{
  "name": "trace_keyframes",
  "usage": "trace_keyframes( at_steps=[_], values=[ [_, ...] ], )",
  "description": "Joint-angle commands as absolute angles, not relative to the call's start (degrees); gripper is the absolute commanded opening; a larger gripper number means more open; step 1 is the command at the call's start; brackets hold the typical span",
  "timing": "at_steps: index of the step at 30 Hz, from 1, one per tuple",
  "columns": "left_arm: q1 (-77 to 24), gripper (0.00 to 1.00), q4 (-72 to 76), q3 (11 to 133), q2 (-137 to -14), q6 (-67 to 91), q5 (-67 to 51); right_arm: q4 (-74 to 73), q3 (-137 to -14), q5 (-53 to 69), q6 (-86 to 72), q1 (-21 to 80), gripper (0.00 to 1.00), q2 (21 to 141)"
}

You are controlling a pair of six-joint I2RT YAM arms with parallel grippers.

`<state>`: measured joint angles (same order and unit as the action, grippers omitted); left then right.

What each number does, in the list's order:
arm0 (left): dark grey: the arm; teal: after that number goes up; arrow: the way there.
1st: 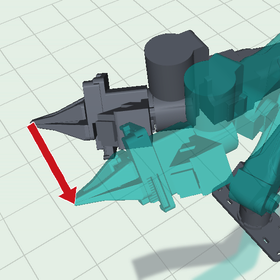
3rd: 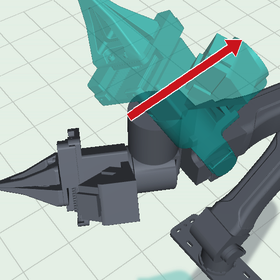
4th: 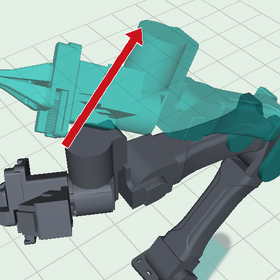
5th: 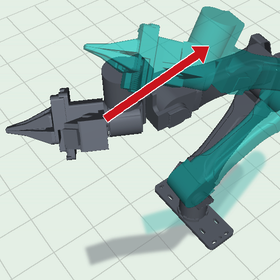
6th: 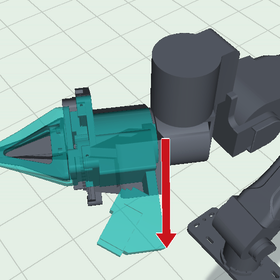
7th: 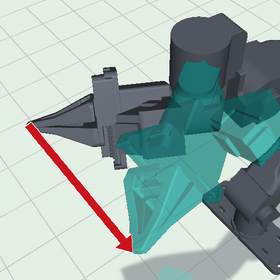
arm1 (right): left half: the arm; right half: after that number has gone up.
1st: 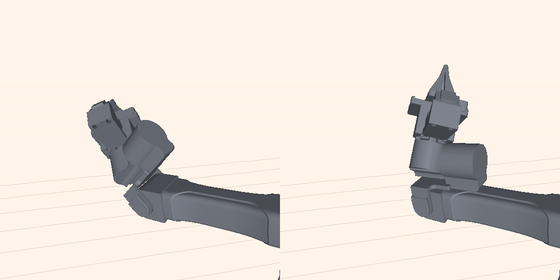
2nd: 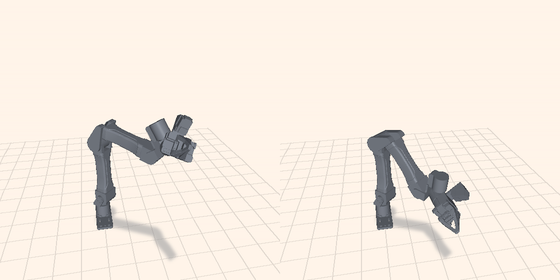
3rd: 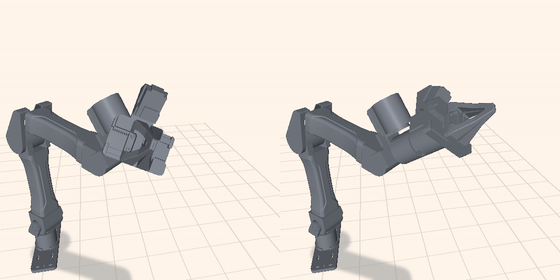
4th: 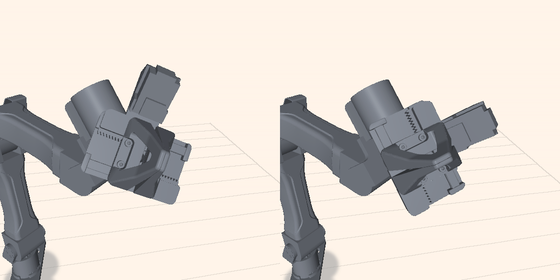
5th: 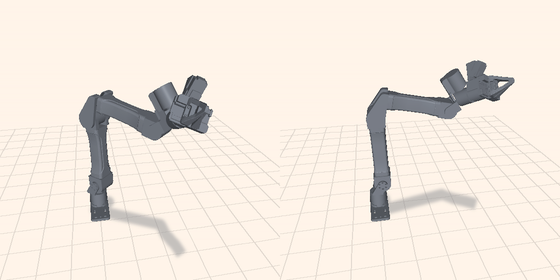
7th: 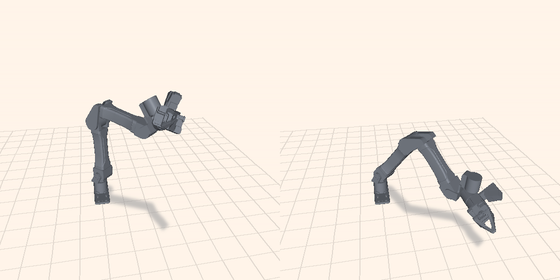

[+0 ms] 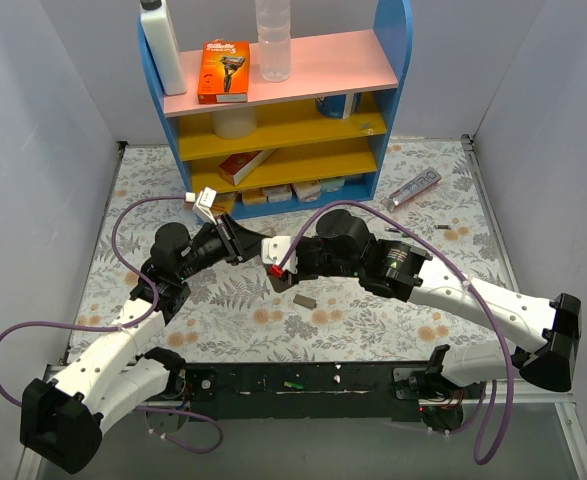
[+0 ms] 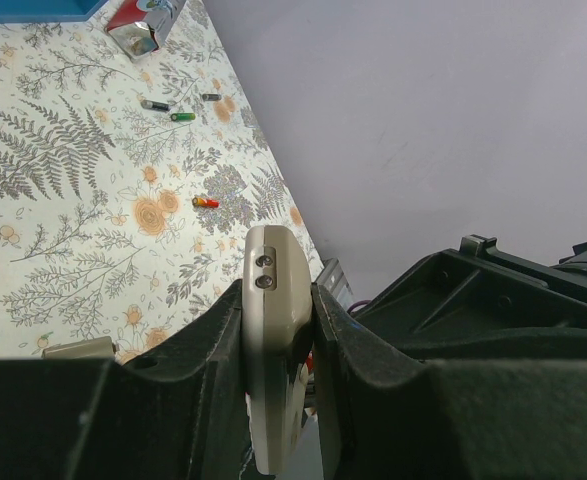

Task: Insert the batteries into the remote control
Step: Load the battery into the remote control.

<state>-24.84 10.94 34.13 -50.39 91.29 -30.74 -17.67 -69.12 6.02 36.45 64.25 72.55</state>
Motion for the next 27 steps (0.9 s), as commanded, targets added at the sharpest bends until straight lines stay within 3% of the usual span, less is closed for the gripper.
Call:
trace_keyframes(
  at_steps=[1,27],
  values=[
    [-24.35,0.0,11.69,35.16,-48.78,91.05,-31.55,-14.94,-70.58,5.45,37.44,64.25,0.34,72.86],
    [-23.73,0.0,13.71,35.95,-48.16,92.99,-31.91,-22.06,-68.99,7.47,38.67,64.25,0.22,74.0]
  ],
)
